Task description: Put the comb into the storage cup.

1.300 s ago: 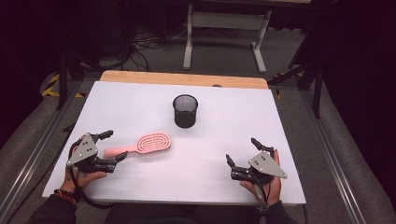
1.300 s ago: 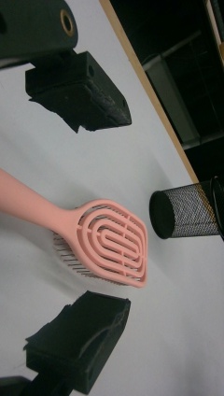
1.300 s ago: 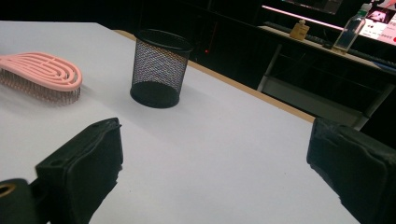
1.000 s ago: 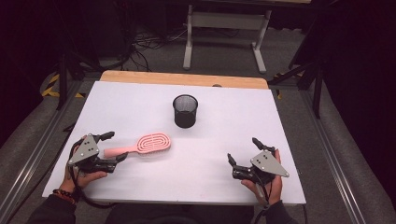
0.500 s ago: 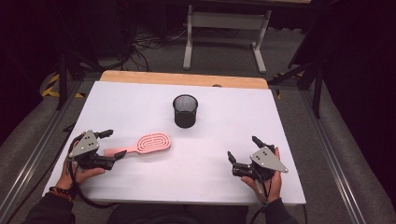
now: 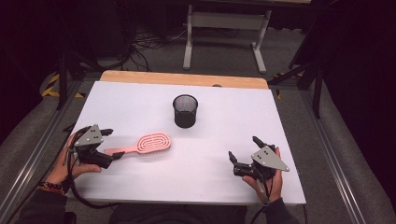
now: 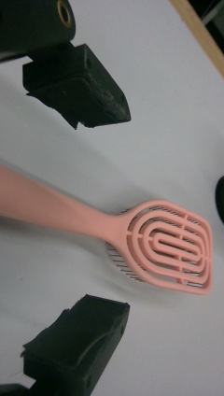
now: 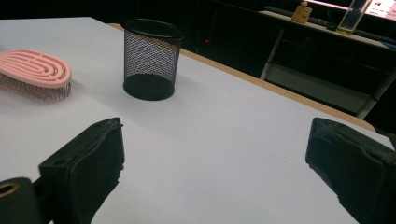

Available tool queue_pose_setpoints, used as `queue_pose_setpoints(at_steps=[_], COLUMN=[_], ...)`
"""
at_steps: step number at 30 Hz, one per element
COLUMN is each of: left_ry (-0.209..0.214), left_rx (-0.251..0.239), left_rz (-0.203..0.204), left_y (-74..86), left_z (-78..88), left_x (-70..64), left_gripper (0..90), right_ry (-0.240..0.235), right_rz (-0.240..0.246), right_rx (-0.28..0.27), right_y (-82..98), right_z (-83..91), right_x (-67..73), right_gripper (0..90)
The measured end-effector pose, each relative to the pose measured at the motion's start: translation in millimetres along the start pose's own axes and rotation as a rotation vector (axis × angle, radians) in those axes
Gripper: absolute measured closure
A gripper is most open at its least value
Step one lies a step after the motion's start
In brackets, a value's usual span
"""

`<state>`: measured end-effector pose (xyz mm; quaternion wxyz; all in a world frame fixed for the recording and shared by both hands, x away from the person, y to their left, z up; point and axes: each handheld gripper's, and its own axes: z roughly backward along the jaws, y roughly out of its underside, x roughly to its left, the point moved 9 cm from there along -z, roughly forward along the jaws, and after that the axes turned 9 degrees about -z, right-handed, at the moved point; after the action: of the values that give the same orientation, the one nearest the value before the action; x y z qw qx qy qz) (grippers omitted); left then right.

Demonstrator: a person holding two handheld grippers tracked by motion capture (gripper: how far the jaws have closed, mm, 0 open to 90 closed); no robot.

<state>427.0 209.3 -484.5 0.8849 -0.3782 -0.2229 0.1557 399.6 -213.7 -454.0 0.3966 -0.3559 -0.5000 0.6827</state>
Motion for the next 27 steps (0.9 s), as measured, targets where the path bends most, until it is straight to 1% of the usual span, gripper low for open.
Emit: queue_pose_setpoints(at_steps=[1, 2, 3, 4, 5, 6, 7, 10, 12, 14, 15, 16, 17, 18, 19, 20, 22, 23, 25, 26, 27], left_ry=[-0.002, 0.007, 0.036, 0.053, 0.053, 0.086, 0.086, 0.136, 0.157, 0.193, 0.204, 0.206, 0.215, 0.218, 0.218, 0.229, 0.241, 0.251, 0.264, 0.265, 0.275], left_rx=[0.026, 0.043, 0.072, 0.093, 0.093, 0.137, 0.137, 0.215, 0.255, 0.279, 0.294, 0.304, 0.326, 0.335, 0.335, 0.341, 0.370, 0.374, 0.401, 0.404, 0.407], left_rz=[-0.011, -0.018, -0.027, -0.034, -0.034, -0.057, -0.057, -0.069, -0.084, -0.083, -0.085, -0.086, -0.089, -0.098, -0.098, -0.093, -0.097, -0.097, -0.109, -0.115, -0.114], left_y=[1.3, 1.9, 1.5, 1.4, 1.4, 1.7, 1.7, 2.9, 2.8, 2.3, 2.3, 1.8, 1.9, 1.6, 1.6, 1.5, 3.4, 3.7, 5.5, 5.6, 5.5], left_z=[-2.0, -3.5, -7.3, -9.4, -9.4, -14.3, -14.3, -24.1, -29.0, -33.2, -34.9, -36.7, -38.7, -40.4, -40.4, -42.8, -46.5, -47.4, -50.1, -51.0, -52.2], left_x=[0.3, -0.1, -1.7, -2.6, -2.6, -3.6, -3.6, -1.0, 0.6, 1.6, 2.3, 3.3, 4.0, 4.8, 4.8, 4.9, 6.6, 6.1, 6.8, 7.1, 6.9], left_gripper=[9.9, 9.9, 10.2, 10.4, 10.5, 10.6, 10.7, 11.1, 13.6, 15.8, 16.4, 16.4, 19.1, 18.9, 19.0, 19.0, 20.1, 22.7, 26.9, 29.0, 31.2], right_ry=[-0.001, -0.003, -0.008, -0.008, -0.008, -0.010, -0.010, -0.012, -0.010, -0.009, -0.010, -0.013, -0.021, -0.023, -0.023, -0.027, -0.036, -0.038, -0.051, -0.053, -0.055], right_rz=[0.002, 0.004, 0.005, 0.007, 0.009, 0.010, 0.010, 0.008, 0.009, 0.008, 0.006, 0.004, 0.002, 0.003, 0.003, 0.006, 0.012, 0.014, 0.017, 0.019, 0.019], right_rx=[0.002, 0.008, 0.015, 0.018, 0.020, 0.022, 0.022, 0.034, 0.040, 0.040, 0.042, 0.043, 0.044, 0.046, 0.046, 0.049, 0.058, 0.061, 0.068, 0.072, 0.073], right_y=[0.5, 1.5, 2.5, 2.9, 3.3, 3.7, 3.7, 6.2, 7.6, 7.8, 7.9, 7.9, 7.8, 7.8, 7.8, 7.9, 8.8, 9.3, 10.3, 10.8, 11.0], right_z=[-0.6, -1.3, -1.7, -1.7, -1.7, -1.9, -1.9, -2.7, -2.7, -2.7, -2.9, -3.4, -4.7, -5.4, -5.4, -6.5, -9.1, -10.0, -11.3, -11.7, -11.9], right_x=[0.6, 1.5, 2.6, 3.0, 3.5, 4.0, 4.0, 4.0, 3.4, 2.5, 2.3, 2.4, 3.3, 3.9, 3.9, 4.9, 7.4, 8.3, 10.5, 11.1, 11.4], right_gripper=[5.1, 5.1, 5.1, 5.1, 5.3, 5.5, 5.5, 5.6, 5.6, 5.6, 5.6, 5.6, 5.7, 5.7, 5.7, 5.8, 5.8, 5.8, 5.8, 5.8, 5.8])
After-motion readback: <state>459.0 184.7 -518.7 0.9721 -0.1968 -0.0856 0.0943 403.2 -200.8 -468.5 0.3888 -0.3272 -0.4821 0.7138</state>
